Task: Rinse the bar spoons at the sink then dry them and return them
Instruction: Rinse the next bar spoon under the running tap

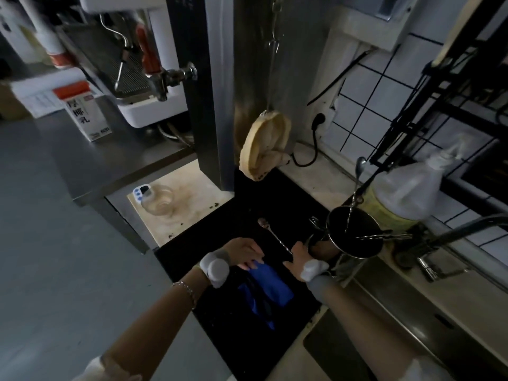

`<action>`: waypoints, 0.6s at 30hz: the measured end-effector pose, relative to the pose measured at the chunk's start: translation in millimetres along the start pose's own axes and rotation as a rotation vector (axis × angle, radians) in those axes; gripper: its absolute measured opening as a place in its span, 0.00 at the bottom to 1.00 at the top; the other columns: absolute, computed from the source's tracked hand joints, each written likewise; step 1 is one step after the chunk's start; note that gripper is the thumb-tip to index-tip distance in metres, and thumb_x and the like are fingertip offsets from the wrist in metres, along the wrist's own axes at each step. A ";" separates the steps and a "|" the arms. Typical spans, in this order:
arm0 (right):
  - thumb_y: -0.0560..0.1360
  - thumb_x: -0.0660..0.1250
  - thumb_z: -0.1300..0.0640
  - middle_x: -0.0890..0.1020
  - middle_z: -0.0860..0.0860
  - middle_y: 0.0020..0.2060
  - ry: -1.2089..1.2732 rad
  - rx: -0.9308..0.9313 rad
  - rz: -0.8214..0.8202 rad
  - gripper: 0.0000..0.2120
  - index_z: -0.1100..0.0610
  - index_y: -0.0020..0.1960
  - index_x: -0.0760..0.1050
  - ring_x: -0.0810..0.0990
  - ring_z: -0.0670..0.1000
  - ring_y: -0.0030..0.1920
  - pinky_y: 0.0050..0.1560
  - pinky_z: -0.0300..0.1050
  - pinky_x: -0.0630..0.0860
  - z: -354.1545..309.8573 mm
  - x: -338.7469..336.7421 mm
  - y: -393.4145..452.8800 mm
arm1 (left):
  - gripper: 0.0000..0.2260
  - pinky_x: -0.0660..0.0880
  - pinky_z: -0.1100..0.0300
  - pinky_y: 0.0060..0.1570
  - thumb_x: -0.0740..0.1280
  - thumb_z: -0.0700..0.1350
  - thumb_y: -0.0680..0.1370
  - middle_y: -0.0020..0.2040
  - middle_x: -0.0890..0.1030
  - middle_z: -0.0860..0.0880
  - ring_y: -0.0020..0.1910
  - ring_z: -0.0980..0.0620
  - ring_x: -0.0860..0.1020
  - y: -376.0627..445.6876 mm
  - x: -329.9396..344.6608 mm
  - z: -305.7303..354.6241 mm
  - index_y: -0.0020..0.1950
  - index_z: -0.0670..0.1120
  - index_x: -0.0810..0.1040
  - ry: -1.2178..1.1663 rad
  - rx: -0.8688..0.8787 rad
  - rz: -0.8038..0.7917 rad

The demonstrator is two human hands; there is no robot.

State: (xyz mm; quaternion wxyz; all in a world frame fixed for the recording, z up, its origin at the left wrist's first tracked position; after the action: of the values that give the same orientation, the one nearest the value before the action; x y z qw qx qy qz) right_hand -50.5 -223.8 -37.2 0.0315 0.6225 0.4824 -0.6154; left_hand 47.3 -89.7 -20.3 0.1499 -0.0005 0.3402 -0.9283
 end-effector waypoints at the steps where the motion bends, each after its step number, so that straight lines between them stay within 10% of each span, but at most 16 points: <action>1: 0.66 0.41 0.27 0.70 0.59 0.68 -0.027 0.020 -0.067 0.47 0.60 0.70 0.60 0.71 0.50 0.59 0.45 0.31 0.66 -0.5 6.6 -2.9 | 0.04 0.77 0.66 0.32 0.62 0.36 0.79 0.45 0.83 0.44 0.29 0.60 0.81 0.8 0.4 -1.9 0.48 0.42 0.76 0.010 0.006 0.002; 5: 0.80 0.56 0.44 0.48 0.53 0.78 -1.173 -0.360 -0.245 0.34 0.57 0.78 0.46 0.57 0.54 0.75 0.68 0.42 0.68 -6.4 37.9 -2.5 | 0.04 0.79 0.66 0.34 0.66 0.39 0.77 0.40 0.83 0.51 0.33 0.58 0.82 7.4 5.5 -8.8 0.45 0.48 0.77 0.040 0.004 -0.018; 9: 0.79 0.58 0.58 0.66 0.58 0.69 -0.129 0.032 0.124 0.19 0.61 0.69 0.63 0.69 0.57 0.67 0.53 0.37 0.70 3.0 -13.2 9.0 | 0.03 0.79 0.67 0.35 0.67 0.41 0.77 0.39 0.84 0.52 0.34 0.59 0.82 11.9 15.8 -10.3 0.45 0.48 0.78 0.045 -0.006 -0.041; 18: 0.81 0.55 0.63 0.70 0.60 0.67 -0.162 0.108 0.165 0.18 0.63 0.70 0.61 0.77 0.58 0.62 0.58 0.50 0.76 7.4 -12.1 2.6 | 0.02 0.79 0.69 0.35 0.65 0.40 0.78 0.32 0.84 0.56 0.31 0.61 0.81 8.6 31.7 -9.2 0.49 0.44 0.76 0.017 -0.049 -0.046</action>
State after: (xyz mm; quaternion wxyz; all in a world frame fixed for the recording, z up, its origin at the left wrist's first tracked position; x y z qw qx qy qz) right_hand -51.6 -236.7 -30.8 0.0872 0.6091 0.3918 -0.6840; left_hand 18.5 -98.9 -36.0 0.1254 -0.0043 0.3640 -0.9229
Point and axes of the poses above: each hand's wrist, its own y-axis towards the middle knuckle, its own x-axis out of the palm, z = x × y, the point moved 10 cm from there along y, towards the middle knuckle
